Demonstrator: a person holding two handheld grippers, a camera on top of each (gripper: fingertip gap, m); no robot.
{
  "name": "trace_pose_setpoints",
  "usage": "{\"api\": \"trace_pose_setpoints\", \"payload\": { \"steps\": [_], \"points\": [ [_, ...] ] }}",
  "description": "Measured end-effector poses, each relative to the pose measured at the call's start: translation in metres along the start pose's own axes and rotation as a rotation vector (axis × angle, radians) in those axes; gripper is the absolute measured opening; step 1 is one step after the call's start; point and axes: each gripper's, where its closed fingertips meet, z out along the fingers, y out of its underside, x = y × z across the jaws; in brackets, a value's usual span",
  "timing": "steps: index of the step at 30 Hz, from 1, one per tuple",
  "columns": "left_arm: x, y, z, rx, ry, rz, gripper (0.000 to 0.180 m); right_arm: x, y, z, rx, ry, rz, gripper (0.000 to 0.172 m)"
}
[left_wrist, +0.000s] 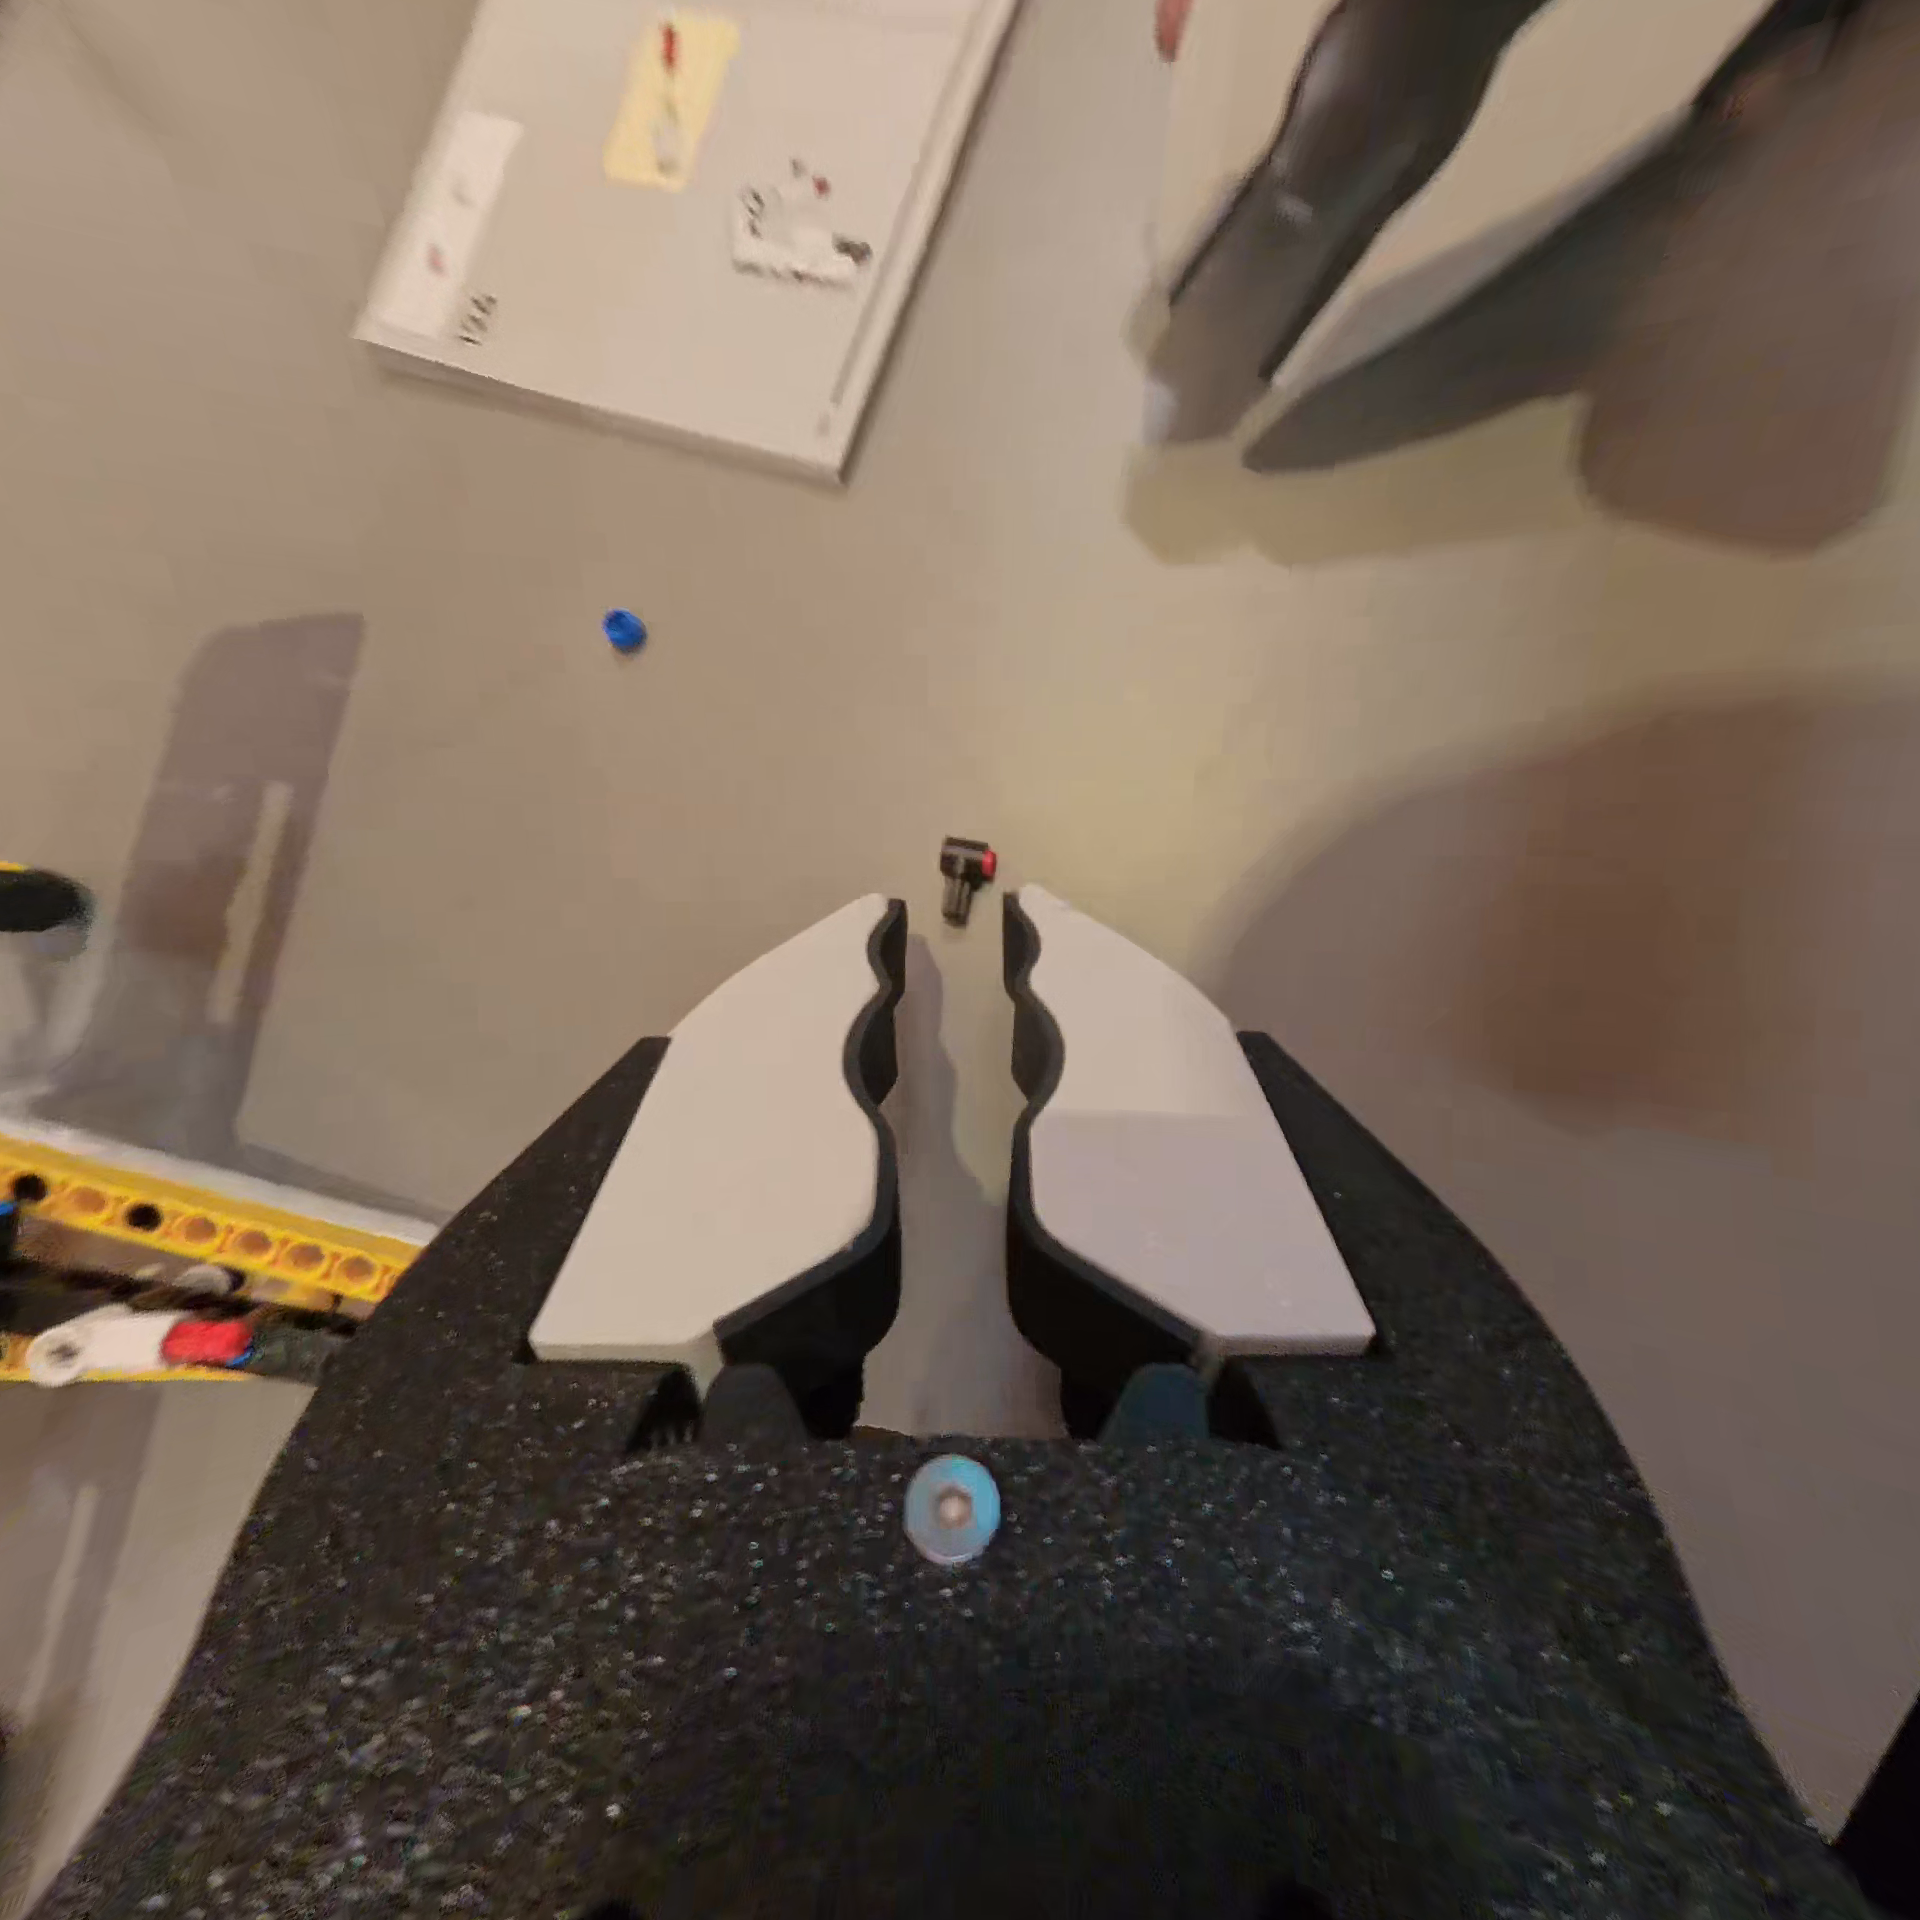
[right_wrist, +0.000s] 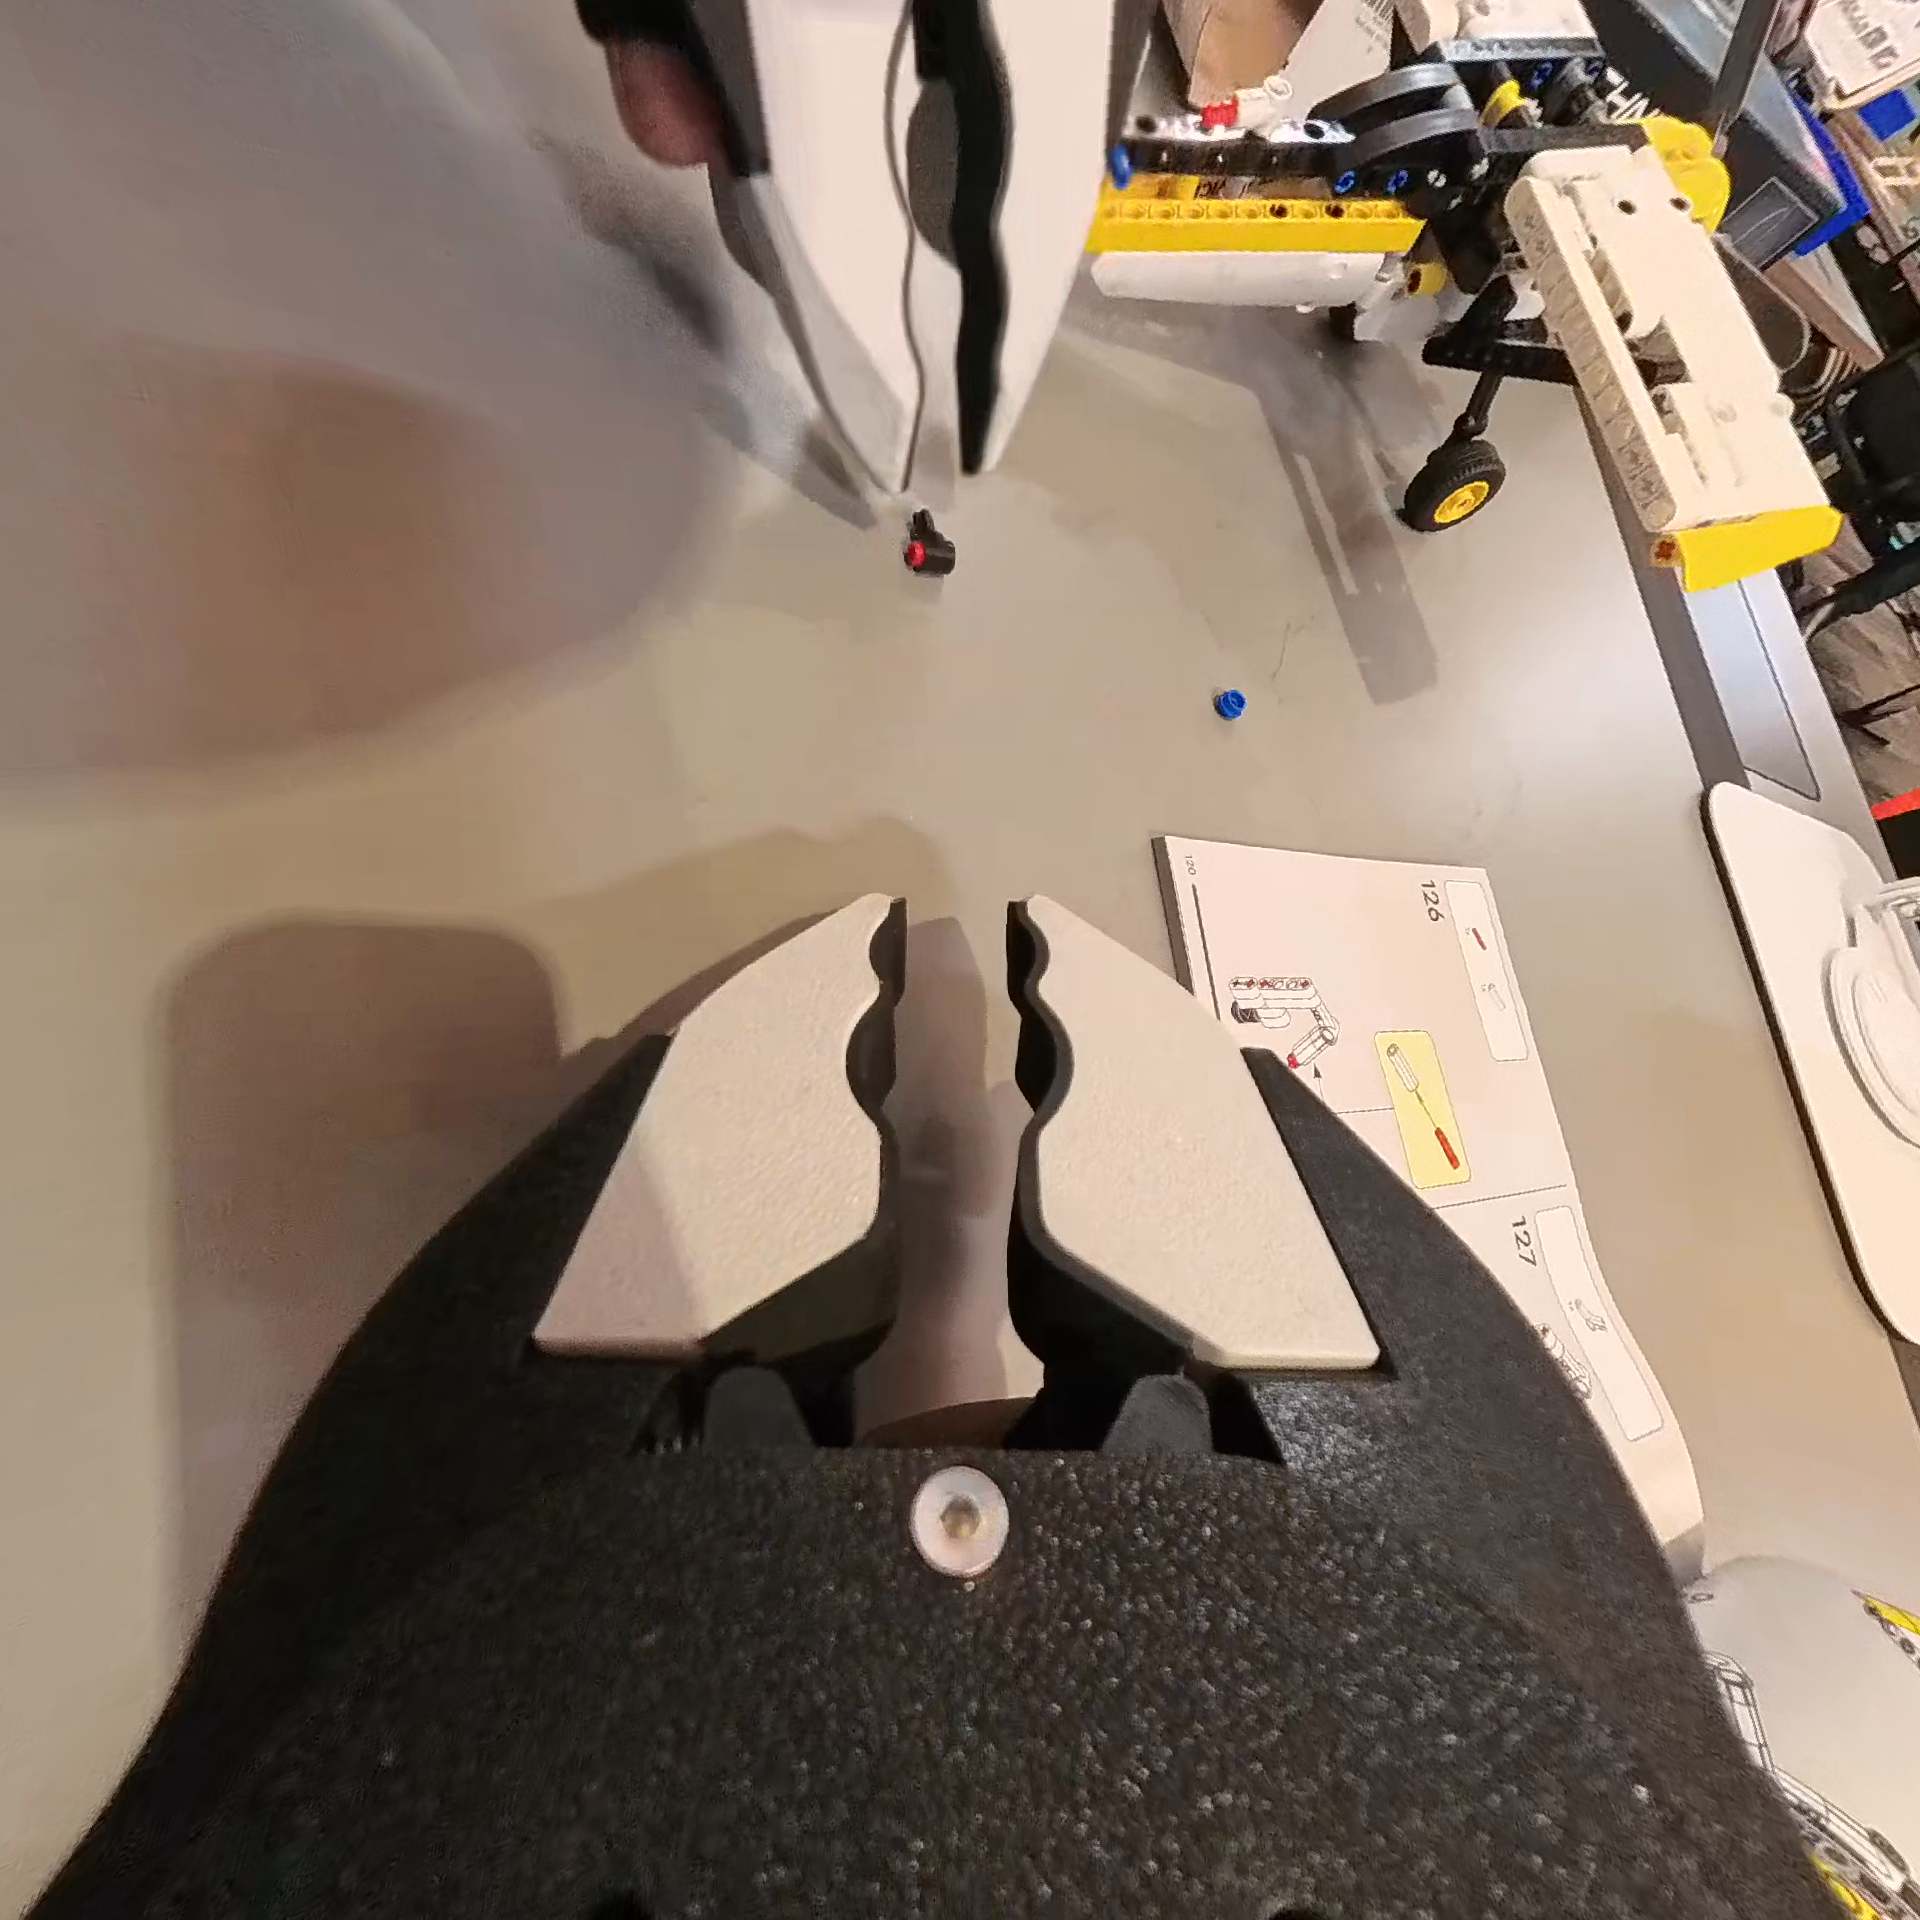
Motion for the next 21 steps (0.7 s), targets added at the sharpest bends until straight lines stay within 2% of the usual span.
{"api": "trace_pose_setpoints", "payload": {
  "steps": [4, 9, 14, 17, 21],
  "points": [
    [-0.001, 0.006, 0.007, -0.004, 0.032, 0.074, 0.021, -0.001, 0.0, -0.001, 0.01, -0.005, -0.003, 0.018],
    [-0.002, 0.004, 0.01, 0.034, 0.104, 0.085, 0.02, -0.003, -0.001, -0.002, 0.015, -0.018, -0.016, 0.018],
    [0.006, -0.002, 0.015, 0.055, 0.181, 0.07, 0.006, -0.004, 0.0, -0.001, 0.011, -0.015, -0.028, 0.018],
    [0.006, -0.013, 0.022, 0.059, 0.174, 0.012, 0.005, -0.002, -0.001, -0.001, 0.019, 0.015, -0.043, 0.018],
    [0.013, -0.059, 0.021, 0.237, 0.263, -0.147, 0.005, 0.005, -0.006, -0.006, 0.065, 0.095, -0.059, 0.02]
  ]
}}
